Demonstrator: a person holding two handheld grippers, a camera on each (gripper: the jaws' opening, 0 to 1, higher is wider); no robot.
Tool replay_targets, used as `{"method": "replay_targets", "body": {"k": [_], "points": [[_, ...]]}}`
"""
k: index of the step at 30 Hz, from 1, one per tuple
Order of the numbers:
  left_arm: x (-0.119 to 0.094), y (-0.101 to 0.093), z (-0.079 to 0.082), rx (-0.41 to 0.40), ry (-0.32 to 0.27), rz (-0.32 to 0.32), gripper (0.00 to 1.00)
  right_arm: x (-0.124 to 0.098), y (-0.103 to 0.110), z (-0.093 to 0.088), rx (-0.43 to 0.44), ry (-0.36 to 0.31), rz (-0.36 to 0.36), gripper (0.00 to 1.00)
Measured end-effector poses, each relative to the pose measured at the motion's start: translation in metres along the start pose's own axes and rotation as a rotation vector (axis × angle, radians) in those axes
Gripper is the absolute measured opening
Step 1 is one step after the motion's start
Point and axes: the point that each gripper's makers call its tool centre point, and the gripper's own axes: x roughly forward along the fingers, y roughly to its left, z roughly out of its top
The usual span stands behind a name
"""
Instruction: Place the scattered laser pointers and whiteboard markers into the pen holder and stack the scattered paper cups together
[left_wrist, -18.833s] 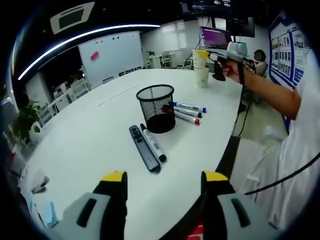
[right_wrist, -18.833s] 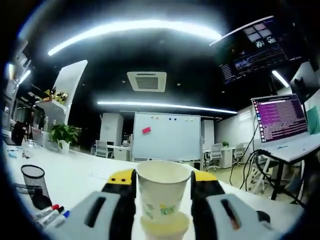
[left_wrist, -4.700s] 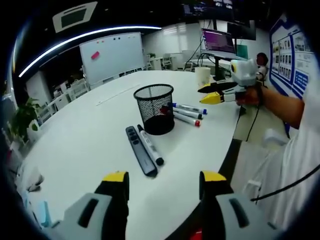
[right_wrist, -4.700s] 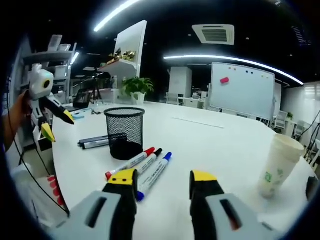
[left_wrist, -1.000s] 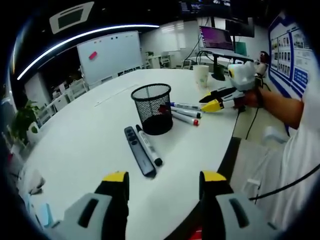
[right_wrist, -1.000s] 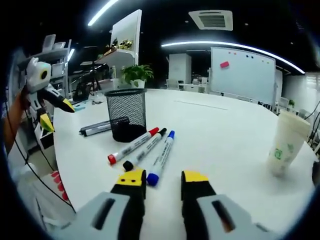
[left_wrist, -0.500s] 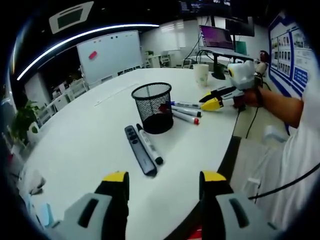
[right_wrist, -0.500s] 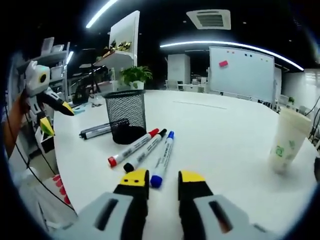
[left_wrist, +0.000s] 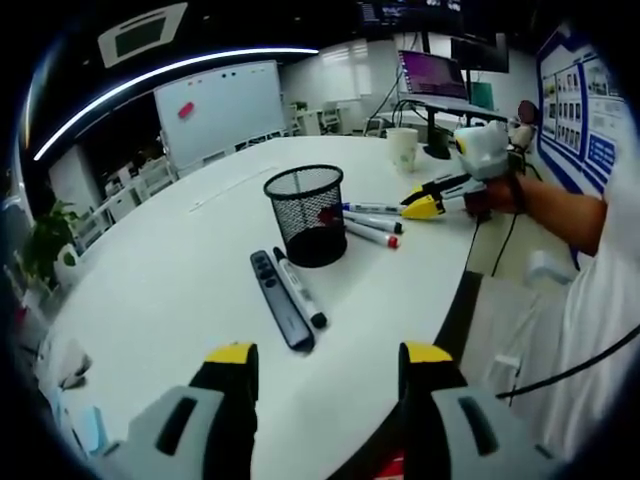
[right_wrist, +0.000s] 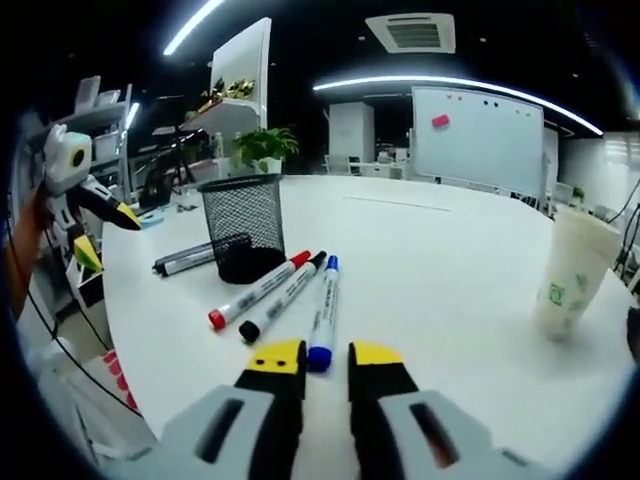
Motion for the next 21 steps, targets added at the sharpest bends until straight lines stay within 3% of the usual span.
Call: {"method": "replay_targets", "body": {"k": [21], "points": [[-0.0015,0.0015,-0.0028,-0.004,0.0,0.003,0.57,0.0,-0.0051,-0.0008,0.008,0.001,-0.028,0.12]]}}
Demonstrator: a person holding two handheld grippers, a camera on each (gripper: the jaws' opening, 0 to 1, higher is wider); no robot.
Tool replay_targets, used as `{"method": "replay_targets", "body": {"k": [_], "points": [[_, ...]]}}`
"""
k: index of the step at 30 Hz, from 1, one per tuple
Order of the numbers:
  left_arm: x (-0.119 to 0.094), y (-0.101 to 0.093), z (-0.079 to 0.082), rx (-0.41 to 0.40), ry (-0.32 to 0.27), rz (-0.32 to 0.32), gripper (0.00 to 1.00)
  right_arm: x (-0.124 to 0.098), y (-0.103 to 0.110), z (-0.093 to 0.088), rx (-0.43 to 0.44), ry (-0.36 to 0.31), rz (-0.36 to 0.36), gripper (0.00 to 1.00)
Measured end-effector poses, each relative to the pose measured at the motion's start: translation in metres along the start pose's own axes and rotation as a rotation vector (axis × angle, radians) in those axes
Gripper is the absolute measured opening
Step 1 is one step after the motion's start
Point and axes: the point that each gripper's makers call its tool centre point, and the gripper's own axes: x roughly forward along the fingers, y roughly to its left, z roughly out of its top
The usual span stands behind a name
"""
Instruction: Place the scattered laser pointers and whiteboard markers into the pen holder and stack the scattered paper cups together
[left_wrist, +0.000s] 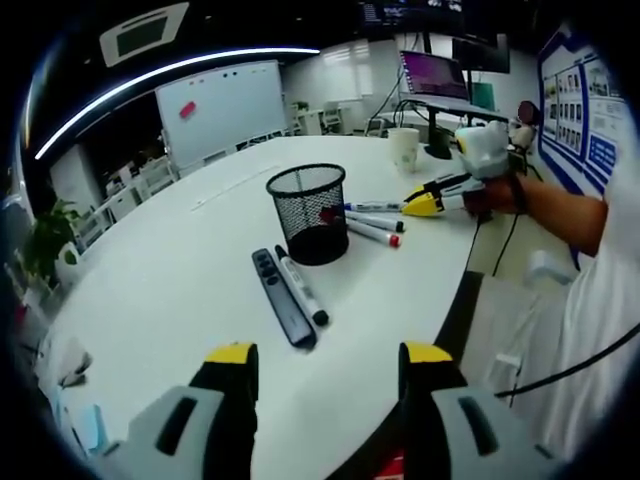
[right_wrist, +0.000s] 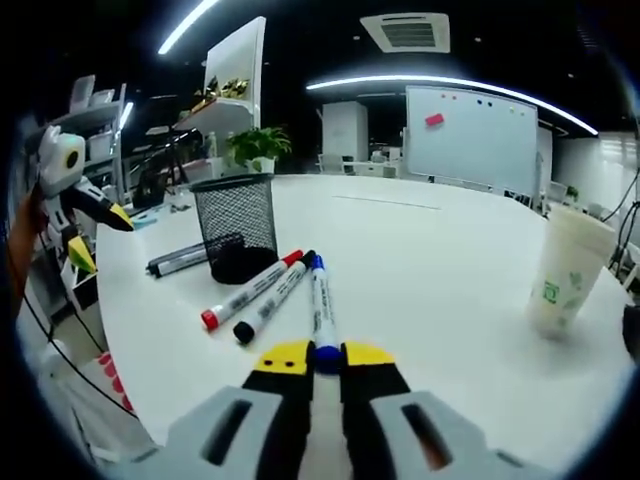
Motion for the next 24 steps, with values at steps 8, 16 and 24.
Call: {"method": "replay_targets", "body": {"k": [8,16,24], "points": [[-0.0001,0.0005,-0.0017,-0.002,0.003,0.001,0.57,0.0002,0.0013,0.0001,0.021,0.001,0.003,0.11],[-0.0004,0.0015,-0.0023,-0.005,0.002,0.002,0.57,-0.0001,0.0023,0.0001,0.031,-0.001,0.002,0.11],[0.0,0.0012,-0.0033,-0.005,0.003,0.0,0.57,-0.0003,0.0019,0.0,0.025,0.0,-0.001,0.11]]}}
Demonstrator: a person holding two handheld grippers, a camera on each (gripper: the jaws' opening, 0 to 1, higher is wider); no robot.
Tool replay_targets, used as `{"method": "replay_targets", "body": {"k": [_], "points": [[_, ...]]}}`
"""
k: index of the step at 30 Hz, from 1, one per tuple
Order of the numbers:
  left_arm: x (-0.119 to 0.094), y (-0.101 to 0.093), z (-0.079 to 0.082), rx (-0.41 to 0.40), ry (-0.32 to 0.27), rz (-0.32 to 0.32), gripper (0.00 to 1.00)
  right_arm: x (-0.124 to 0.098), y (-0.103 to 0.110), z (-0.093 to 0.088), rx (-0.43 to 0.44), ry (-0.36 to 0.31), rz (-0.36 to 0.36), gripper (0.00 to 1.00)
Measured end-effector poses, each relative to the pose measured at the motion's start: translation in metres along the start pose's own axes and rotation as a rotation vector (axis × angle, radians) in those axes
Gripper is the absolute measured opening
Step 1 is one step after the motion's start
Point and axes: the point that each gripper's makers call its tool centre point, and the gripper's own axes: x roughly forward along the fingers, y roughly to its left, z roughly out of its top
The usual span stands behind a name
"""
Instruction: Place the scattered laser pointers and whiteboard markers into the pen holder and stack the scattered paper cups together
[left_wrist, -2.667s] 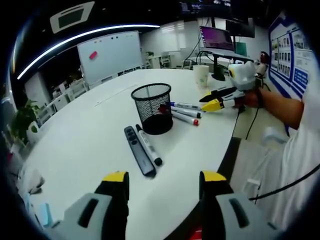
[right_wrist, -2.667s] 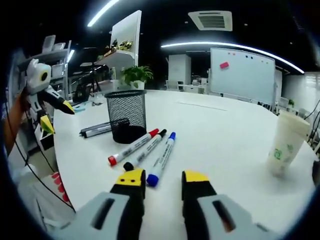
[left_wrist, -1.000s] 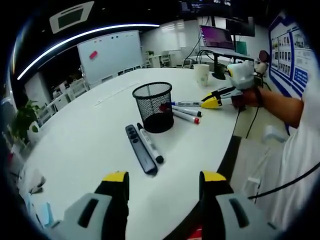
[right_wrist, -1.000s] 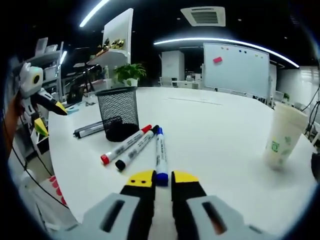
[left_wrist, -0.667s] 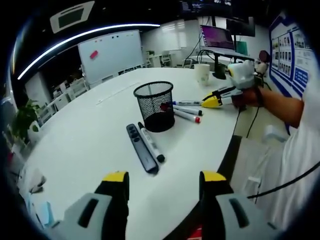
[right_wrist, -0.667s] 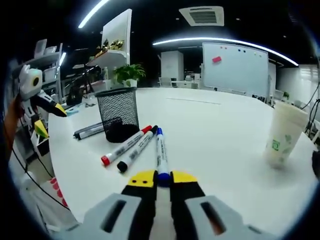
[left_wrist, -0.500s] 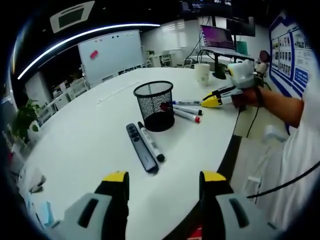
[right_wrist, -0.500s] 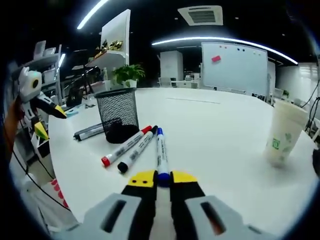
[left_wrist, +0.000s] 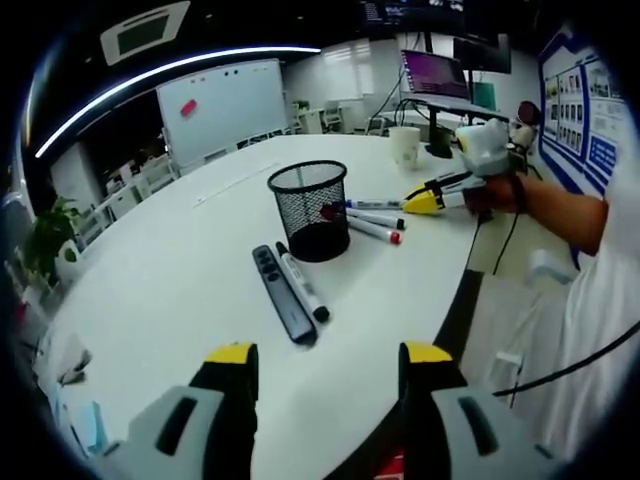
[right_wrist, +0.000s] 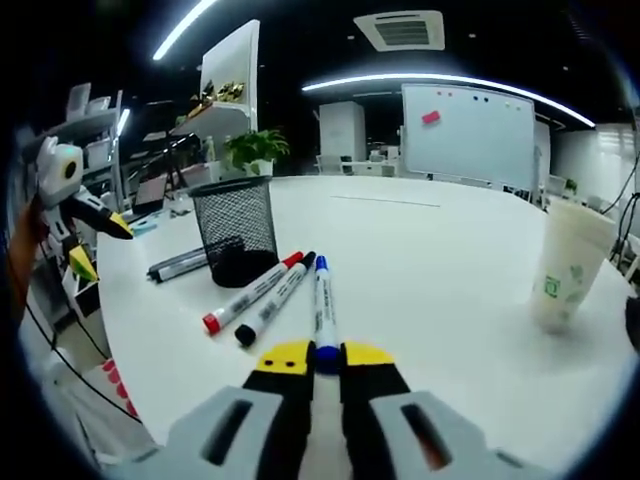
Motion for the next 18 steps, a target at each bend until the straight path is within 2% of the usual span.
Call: {"method": "replay_targets", "body": {"k": [18], "points": [[-0.0017,-0.0009,-0.0016,-0.001,0.0,0.001,0.57,-0.0022,-0.0021,-0.0007,0.005,0.003,-0.007,0.11]]}}
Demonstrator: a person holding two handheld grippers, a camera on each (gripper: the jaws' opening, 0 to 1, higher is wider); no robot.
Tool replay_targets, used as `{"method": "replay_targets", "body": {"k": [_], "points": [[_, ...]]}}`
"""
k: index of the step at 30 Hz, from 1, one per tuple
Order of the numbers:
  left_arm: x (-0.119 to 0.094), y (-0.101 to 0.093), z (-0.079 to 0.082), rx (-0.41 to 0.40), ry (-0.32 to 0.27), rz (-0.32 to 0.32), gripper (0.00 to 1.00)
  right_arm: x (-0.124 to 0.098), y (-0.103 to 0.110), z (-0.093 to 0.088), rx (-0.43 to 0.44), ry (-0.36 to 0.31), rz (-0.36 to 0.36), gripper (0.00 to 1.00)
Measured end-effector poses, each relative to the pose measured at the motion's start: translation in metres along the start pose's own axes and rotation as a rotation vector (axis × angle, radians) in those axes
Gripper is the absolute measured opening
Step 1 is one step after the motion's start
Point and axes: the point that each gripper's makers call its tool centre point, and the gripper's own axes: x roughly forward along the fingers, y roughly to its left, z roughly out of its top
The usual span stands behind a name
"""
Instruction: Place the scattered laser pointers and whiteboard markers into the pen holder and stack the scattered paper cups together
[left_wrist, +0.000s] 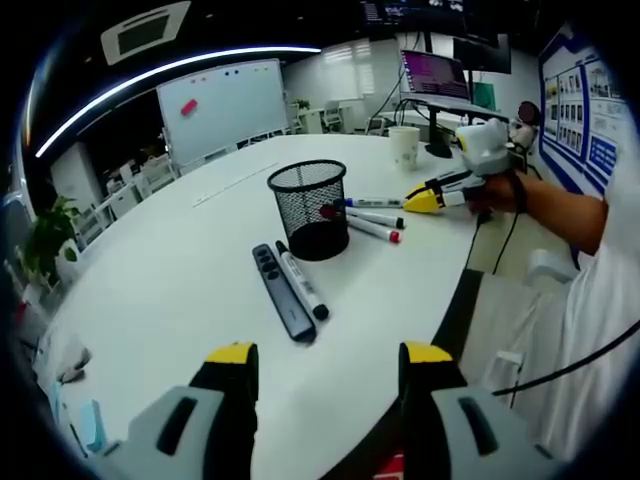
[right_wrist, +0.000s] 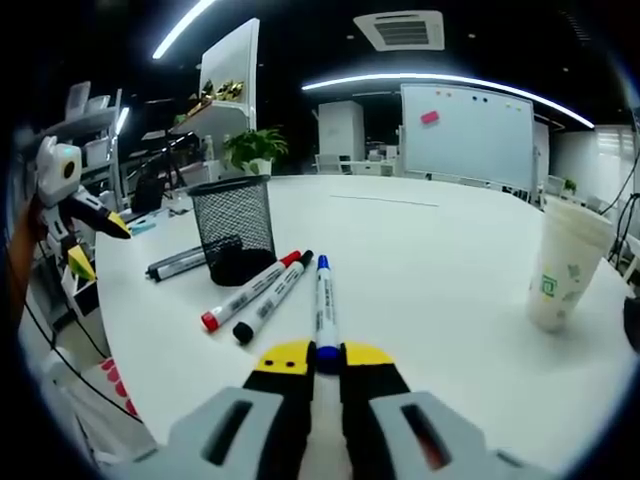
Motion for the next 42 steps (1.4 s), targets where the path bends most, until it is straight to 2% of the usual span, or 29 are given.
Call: {"method": "replay_targets", "body": {"k": [25,42], "points": [[0.0007,-0.0009,-0.0035,0.002,0.01,-0.007,0.57,-0.0019,-0.0008,0.0034,0.011,-0.016,-0.009,0.11],[0.001,-0.0005,-0.0019,0.003,0.005,-0.01,0.57,-0.0032,-0.0028,0.0038,-0.03,-0.006,-0.013,0.11]]}}
